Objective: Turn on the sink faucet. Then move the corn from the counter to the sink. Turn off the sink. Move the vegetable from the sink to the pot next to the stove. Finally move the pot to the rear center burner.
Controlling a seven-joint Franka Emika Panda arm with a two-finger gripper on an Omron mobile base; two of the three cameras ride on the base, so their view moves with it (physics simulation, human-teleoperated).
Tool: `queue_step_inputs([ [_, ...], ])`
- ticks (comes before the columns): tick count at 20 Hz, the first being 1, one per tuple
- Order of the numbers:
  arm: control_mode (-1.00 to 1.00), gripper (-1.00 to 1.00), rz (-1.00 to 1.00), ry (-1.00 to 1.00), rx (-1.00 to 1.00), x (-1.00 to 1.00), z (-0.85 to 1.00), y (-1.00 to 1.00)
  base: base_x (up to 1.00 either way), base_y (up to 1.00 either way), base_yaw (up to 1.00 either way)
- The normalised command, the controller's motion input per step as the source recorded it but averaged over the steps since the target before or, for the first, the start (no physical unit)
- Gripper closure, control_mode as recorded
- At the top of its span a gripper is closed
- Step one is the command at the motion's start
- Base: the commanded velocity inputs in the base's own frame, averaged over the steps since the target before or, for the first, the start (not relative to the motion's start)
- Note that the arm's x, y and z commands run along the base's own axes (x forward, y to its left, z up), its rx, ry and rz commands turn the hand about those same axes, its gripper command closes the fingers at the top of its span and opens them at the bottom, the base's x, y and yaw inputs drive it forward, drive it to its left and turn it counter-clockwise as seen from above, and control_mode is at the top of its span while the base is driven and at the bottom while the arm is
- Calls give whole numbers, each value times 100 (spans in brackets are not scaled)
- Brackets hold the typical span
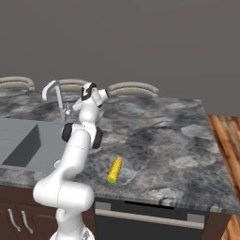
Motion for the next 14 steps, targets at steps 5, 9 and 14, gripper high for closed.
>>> queue_step_inputs([
  [5, -100, -100, -2, 0, 0, 9, -12, 19, 0, 0, 0],
  [9, -100, -100, -1, 0, 0, 13, -7, 19, 0, 0, 0],
  [14, -100, -100, 0, 0, 0, 5, -2, 14, 0, 0, 0],
])
